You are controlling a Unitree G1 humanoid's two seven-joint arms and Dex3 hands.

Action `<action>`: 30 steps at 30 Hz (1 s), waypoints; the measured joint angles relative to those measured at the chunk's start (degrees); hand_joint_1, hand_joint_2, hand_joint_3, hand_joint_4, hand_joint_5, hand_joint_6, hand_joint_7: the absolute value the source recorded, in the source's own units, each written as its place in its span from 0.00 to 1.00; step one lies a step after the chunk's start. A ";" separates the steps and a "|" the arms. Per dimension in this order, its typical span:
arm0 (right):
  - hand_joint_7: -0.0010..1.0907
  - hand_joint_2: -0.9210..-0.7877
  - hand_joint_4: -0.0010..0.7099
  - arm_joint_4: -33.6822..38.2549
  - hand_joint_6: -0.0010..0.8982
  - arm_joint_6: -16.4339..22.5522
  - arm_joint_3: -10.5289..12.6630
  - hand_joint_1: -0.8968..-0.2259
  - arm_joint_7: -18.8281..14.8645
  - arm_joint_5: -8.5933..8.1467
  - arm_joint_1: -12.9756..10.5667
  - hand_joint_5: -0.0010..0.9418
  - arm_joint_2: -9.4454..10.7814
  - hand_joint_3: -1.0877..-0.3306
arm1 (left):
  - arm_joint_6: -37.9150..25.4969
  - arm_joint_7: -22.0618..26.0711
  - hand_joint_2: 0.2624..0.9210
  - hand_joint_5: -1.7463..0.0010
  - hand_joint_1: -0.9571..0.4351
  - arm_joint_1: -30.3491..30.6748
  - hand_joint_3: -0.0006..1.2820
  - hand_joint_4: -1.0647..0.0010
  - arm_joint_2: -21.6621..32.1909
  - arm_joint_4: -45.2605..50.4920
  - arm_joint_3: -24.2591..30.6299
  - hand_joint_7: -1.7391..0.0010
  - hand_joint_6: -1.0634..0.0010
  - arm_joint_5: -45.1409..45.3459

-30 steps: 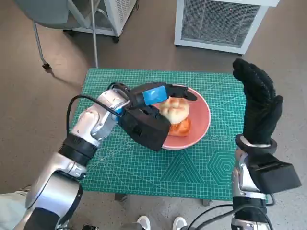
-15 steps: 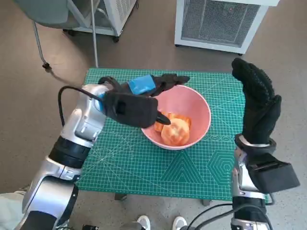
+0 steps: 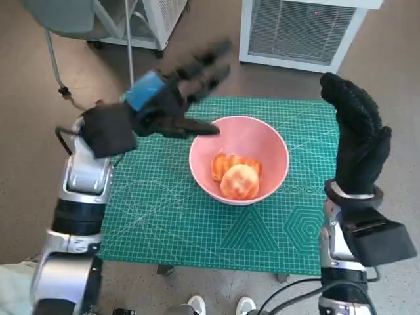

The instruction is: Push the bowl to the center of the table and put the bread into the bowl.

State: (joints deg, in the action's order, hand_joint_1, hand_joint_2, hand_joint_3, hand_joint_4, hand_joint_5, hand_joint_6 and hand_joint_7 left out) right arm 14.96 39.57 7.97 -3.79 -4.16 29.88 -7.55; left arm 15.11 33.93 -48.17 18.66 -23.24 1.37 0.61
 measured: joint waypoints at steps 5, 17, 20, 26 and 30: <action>0.61 0.00 0.47 -1.63 0.00 -1.80 -0.47 0.61 -0.20 -0.16 1.25 0.02 -0.10 0.40 | 11.29 -6.21 0.98 0.99 0.44 3.72 0.01 0.90 -4.12 -1.29 3.71 0.98 0.78 -3.86; 0.63 0.00 0.47 -2.99 0.00 -3.69 -1.29 0.60 -1.39 -0.46 4.05 0.02 -0.58 0.42 | 17.49 -10.53 1.00 0.99 0.40 9.55 0.03 0.89 -7.50 -0.86 5.55 0.99 0.79 -7.90; 0.64 0.00 0.46 -2.81 0.00 -3.62 -1.45 0.60 -1.64 -0.45 4.60 0.01 -0.59 0.42 | 17.64 -10.73 1.00 0.99 0.40 9.81 0.03 0.89 -7.73 -0.87 5.54 0.99 0.78 -8.33; 0.64 0.00 0.46 -2.13 0.00 -2.95 -1.57 0.60 -1.65 -0.28 5.72 0.01 -0.66 0.42 | 17.58 -10.74 1.00 0.99 0.40 9.85 0.03 0.88 -8.09 -0.88 5.40 0.99 0.78 -9.67; 0.64 0.00 0.46 -1.27 0.00 -2.57 -1.58 0.61 -1.65 -0.17 6.35 0.01 -0.79 0.43 | 17.27 -10.56 1.00 1.00 0.40 9.86 0.03 0.89 -8.23 -1.10 5.02 0.99 0.78 -10.06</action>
State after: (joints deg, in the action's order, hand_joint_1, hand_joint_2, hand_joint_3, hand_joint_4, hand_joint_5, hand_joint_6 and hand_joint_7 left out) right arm 13.70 37.00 6.39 -5.45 -4.32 36.23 -8.34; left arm 32.38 23.37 -38.31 10.42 -24.34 6.39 -9.45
